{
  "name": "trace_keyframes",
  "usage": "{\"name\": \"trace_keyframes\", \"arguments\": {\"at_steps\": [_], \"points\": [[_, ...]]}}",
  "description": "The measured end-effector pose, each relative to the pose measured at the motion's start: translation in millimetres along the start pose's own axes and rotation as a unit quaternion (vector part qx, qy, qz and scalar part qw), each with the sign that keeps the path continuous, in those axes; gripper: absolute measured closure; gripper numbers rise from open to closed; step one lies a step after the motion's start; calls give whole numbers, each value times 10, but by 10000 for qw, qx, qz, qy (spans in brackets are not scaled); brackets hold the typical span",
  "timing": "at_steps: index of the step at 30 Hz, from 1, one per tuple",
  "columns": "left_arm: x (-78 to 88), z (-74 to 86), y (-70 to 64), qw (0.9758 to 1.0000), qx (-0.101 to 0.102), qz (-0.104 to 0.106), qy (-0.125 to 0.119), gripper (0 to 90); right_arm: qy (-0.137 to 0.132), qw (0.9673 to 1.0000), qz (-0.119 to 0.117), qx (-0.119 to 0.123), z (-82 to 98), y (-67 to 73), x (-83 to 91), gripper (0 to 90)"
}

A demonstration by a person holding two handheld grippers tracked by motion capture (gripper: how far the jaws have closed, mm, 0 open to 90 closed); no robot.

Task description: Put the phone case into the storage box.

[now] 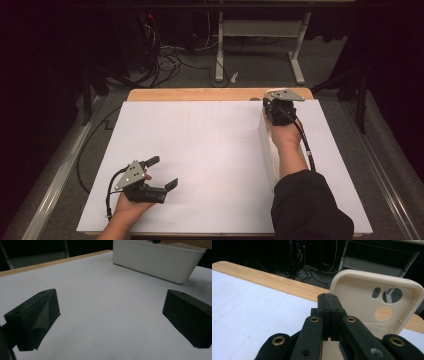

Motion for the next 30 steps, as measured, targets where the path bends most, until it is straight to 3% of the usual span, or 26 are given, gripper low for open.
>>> {"name": "trace_keyframes", "arguments": {"at_steps": [17, 30], "points": [[4, 7, 10, 10000, 26, -17, 25, 22, 34, 9999, 111, -40, -18, -30, -83, 900], [0, 11, 8, 10000, 30, -50, 58, 21, -128, 9997, -144, -180, -52, 4, 110, 843]]}}
Point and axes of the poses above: each handheld gripper's, and its own axes: x roughly backward along the jaws, z roughly out of its underside, y roughly to its left, the point moved 2 cm from there along -x, roughly forward along the jaws, and after that the axes turned 3 degrees about x, right-handed, at the moved point
